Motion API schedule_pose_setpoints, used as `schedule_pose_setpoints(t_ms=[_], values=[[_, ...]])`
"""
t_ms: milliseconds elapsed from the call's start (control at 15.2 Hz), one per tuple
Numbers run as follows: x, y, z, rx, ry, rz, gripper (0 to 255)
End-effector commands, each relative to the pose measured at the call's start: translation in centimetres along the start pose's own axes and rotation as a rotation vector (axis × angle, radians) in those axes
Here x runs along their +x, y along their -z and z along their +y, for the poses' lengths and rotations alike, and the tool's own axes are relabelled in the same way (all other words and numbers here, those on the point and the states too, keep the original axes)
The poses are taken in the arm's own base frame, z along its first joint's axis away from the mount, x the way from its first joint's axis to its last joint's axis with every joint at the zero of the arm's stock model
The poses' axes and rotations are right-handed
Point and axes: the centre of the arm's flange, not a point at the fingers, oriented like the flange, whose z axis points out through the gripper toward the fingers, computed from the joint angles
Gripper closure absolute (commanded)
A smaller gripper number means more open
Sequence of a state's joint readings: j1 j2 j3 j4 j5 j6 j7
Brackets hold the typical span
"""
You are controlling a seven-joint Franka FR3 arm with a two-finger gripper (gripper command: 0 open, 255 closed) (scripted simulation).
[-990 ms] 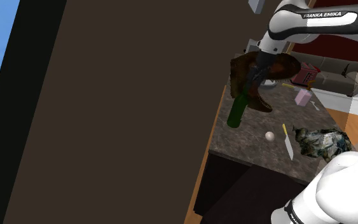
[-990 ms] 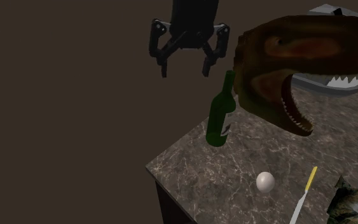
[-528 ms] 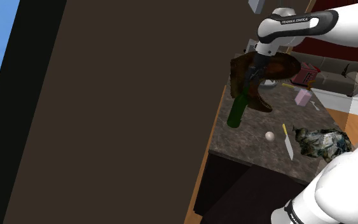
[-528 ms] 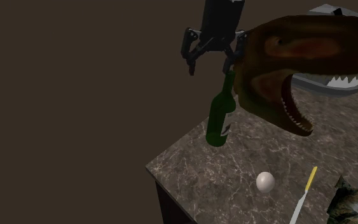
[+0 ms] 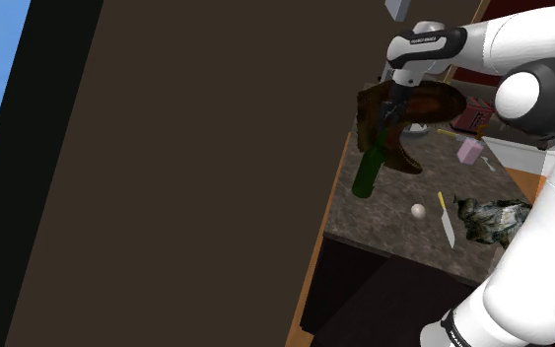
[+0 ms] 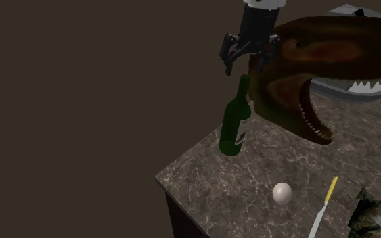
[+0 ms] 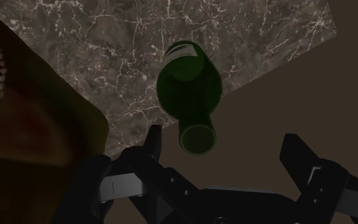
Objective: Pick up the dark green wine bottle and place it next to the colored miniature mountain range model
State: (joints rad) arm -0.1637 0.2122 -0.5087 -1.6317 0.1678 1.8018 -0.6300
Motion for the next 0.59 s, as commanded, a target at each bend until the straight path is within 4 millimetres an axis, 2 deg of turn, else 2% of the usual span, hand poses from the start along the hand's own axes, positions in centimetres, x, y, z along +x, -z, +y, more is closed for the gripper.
schedule_pose_setpoints(t_ms=[0,528], values=[[0.9,-0.5,1.7,-0.005,-0.002,0.001,0],[1.0,-4.5,1.7,-0.005,-0.002,0.001,0]])
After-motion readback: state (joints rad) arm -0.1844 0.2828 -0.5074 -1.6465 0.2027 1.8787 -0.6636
